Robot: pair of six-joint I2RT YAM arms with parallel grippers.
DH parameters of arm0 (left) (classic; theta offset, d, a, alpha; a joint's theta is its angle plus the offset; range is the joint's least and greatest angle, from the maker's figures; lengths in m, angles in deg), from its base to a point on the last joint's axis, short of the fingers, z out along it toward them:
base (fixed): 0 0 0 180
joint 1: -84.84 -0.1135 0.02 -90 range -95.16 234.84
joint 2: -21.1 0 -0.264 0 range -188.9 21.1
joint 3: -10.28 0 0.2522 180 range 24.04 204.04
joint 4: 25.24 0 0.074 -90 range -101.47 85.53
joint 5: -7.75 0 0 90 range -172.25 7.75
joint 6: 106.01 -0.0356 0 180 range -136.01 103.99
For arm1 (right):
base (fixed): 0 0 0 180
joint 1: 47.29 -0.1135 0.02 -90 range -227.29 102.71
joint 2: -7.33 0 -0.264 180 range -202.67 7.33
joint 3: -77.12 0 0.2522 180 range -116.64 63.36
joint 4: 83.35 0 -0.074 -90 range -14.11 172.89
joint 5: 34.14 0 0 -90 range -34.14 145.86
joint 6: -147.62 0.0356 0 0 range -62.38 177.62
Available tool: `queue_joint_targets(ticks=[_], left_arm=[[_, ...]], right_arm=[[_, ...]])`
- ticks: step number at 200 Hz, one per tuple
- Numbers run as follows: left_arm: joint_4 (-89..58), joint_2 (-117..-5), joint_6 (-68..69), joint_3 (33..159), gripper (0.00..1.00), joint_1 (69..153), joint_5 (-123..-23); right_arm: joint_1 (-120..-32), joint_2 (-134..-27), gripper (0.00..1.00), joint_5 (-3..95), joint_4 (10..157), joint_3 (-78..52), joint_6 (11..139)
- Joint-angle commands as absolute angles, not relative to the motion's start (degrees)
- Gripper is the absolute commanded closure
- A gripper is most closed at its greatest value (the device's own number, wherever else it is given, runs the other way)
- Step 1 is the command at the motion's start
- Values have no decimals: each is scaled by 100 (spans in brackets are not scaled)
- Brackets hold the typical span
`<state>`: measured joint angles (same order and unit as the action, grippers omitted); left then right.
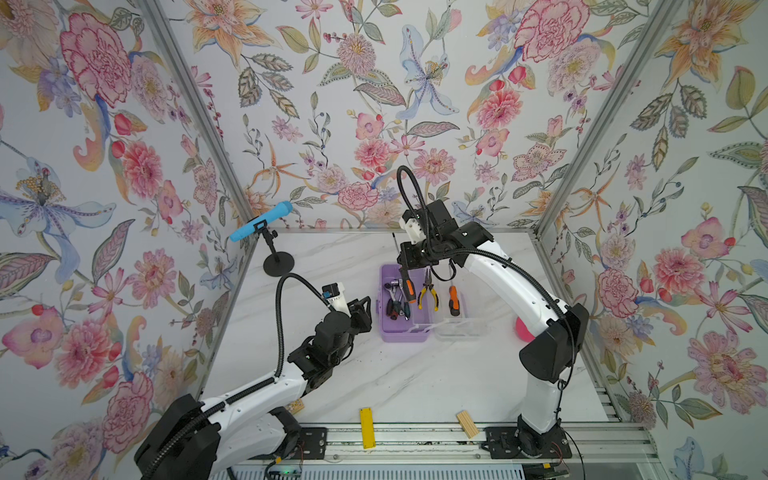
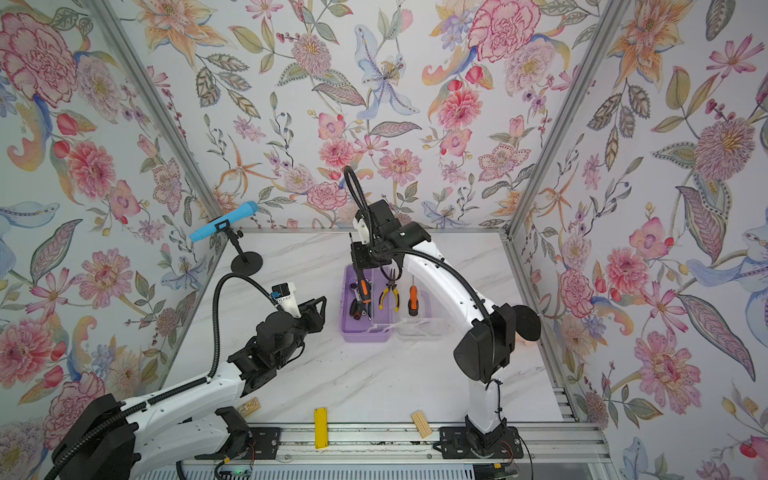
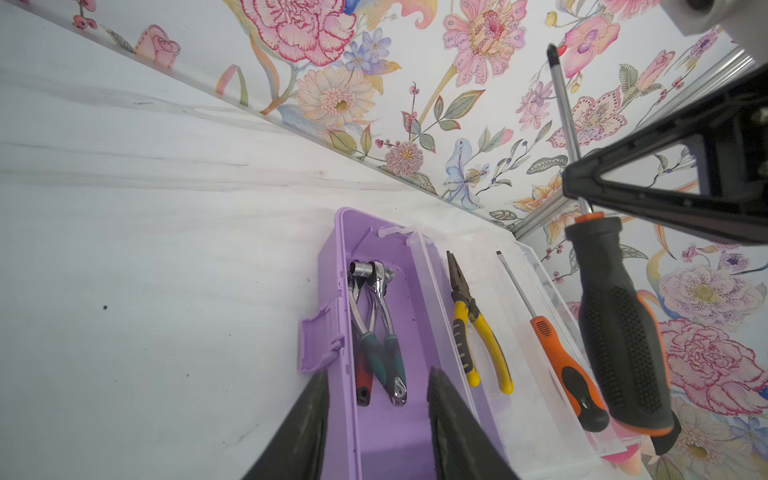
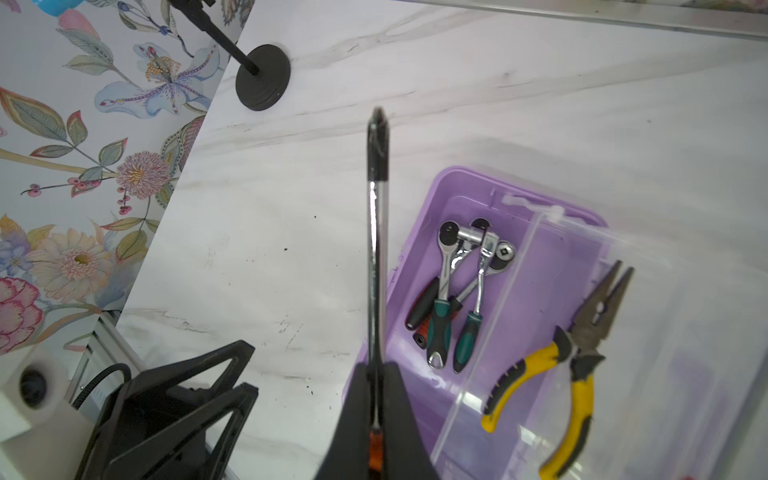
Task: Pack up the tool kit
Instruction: 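Lift the Phillips screwdriver with the right gripper and carry it over the clear compartment, then lower the Phillips screwdriver beside the orange screwdriver with the right gripper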
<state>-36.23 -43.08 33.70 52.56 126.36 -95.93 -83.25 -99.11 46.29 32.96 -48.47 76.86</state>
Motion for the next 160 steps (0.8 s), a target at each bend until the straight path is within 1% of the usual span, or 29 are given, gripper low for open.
queue_joint_targets(ticks=[1,33,60,86,124,160], left_arm=[[-3667,-4742,2999,5747,57,12512,-9166],[-3733,-5493,2935,6264,57,12358,-8532],[-3894,-5894,2963,6487,57,12238,-8160],[-3882,-6086,2934,6612,57,12138,-7998],[-3881,-6175,2964,6606,57,12061,-7915],[-3862,-6269,2961,6629,57,12022,-7909]], right_arm=[[-7967,-9371,100,5055,3585,-3986,7809],[-7448,-8694,100,5429,3849,-2918,7799],[-7044,-8449,100,5600,4038,-2378,7687],[-6759,-8478,100,5710,4044,-2236,7505],[-6577,-8556,100,5790,4044,-2146,7347],[-6465,-8845,100,5807,4043,-2166,7226]])
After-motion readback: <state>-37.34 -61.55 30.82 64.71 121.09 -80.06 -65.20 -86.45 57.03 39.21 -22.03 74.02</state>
